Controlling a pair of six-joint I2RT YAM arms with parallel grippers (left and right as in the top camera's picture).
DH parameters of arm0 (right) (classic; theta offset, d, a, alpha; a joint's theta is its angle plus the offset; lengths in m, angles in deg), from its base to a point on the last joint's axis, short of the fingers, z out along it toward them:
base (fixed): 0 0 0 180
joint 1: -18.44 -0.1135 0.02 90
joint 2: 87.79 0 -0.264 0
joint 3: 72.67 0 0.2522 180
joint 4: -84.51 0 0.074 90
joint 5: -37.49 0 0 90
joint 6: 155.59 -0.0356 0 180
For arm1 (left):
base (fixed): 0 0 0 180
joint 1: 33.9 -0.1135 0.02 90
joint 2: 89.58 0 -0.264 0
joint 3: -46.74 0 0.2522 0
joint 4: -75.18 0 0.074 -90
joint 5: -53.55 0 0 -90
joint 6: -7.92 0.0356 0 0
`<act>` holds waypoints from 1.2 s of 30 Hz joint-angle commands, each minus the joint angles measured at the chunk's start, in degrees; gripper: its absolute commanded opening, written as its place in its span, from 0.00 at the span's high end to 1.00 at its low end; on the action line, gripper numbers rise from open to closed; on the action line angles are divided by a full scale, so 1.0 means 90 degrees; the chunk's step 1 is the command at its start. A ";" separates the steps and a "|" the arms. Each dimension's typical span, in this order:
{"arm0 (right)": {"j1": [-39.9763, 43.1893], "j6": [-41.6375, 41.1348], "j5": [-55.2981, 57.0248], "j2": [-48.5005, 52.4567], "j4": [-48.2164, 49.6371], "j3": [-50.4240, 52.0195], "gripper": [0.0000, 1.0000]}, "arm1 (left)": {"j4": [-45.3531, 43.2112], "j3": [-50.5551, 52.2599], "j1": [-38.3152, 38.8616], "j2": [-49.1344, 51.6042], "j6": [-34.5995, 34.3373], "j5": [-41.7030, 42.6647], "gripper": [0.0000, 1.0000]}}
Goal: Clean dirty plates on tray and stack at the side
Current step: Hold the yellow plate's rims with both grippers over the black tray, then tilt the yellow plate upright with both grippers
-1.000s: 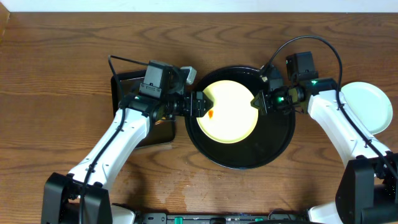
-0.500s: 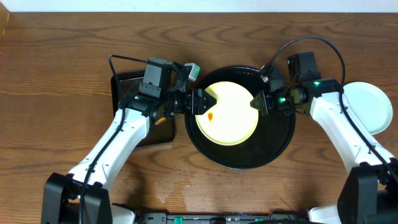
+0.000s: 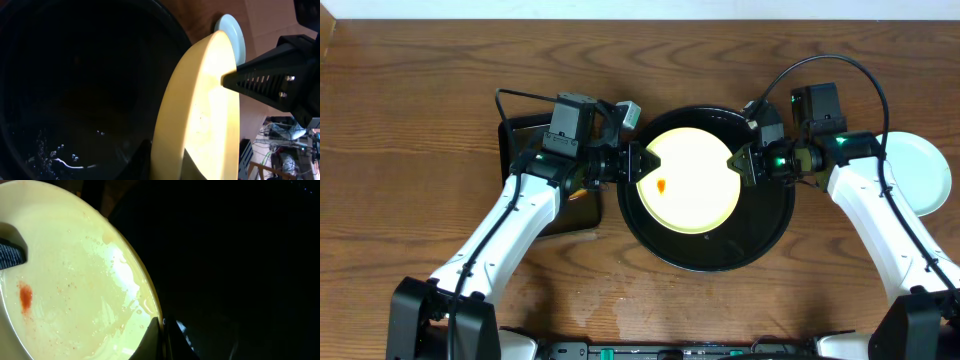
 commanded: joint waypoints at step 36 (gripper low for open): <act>0.0882 0.1671 -0.3643 -0.0129 -0.1095 -0.0015 0.75 | -0.0563 -0.0073 0.0019 0.0036 0.0675 0.1719 0.93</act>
